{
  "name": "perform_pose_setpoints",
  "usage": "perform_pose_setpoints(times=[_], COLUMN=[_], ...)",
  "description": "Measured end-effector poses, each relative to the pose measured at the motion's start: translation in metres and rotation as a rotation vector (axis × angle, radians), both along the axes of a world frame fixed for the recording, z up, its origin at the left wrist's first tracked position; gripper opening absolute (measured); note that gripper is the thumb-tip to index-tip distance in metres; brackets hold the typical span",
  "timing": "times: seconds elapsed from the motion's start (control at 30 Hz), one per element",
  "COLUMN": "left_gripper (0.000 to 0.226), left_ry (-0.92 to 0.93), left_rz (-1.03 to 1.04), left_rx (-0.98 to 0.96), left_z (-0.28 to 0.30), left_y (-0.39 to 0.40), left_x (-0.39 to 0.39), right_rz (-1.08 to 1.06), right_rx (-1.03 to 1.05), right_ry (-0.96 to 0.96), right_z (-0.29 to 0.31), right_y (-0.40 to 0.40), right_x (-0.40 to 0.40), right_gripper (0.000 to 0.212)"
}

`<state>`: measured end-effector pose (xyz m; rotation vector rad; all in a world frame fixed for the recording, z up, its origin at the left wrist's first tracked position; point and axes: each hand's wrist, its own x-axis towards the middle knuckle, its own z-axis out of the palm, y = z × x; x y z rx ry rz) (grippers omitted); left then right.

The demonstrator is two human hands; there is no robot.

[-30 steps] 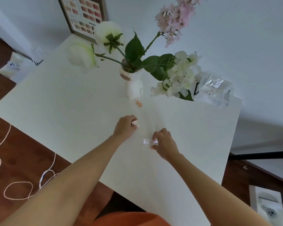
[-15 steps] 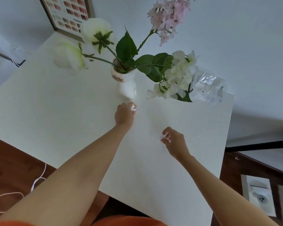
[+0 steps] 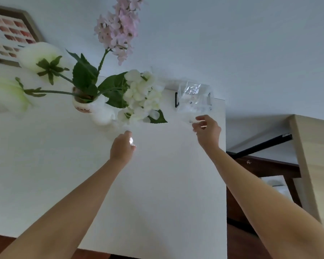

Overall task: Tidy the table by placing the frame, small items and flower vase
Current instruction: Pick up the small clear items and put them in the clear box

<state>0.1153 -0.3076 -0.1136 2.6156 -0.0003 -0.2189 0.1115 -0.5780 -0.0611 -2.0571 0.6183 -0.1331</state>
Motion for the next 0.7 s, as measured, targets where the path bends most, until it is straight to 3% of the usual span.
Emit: perform_pose_setpoints(times=[0.13, 0.3, 0.6, 0.7], left_gripper=[0.028, 0.021, 0.032, 0.029], left_ry=[0.055, 0.055, -0.178, -0.224], left_rz=[0.031, -0.025, -0.014, 0.074], left_rx=[-0.070, -0.312, -0.527, -0.641], left_z=[0.001, 0.012, 0.057, 0.062], left_y=[-0.017, -0.074, -0.184, -0.205], left_x=[0.005, 0.023, 0.086, 0.105], right_rz=[-0.113, -0.123, -0.061, -0.058], right_rx=[0.037, 0.046, -0.191, -0.138], right_ry=[-0.099, -0.138, 0.045, 0.070], right_z=[0.018, 0.028, -0.008, -0.015], right_y=[-0.026, -0.050, -0.082, -0.089], right_x=[0.035, 0.075, 0.090, 0.088], right_gripper=[0.012, 0.013, 0.026, 0.031])
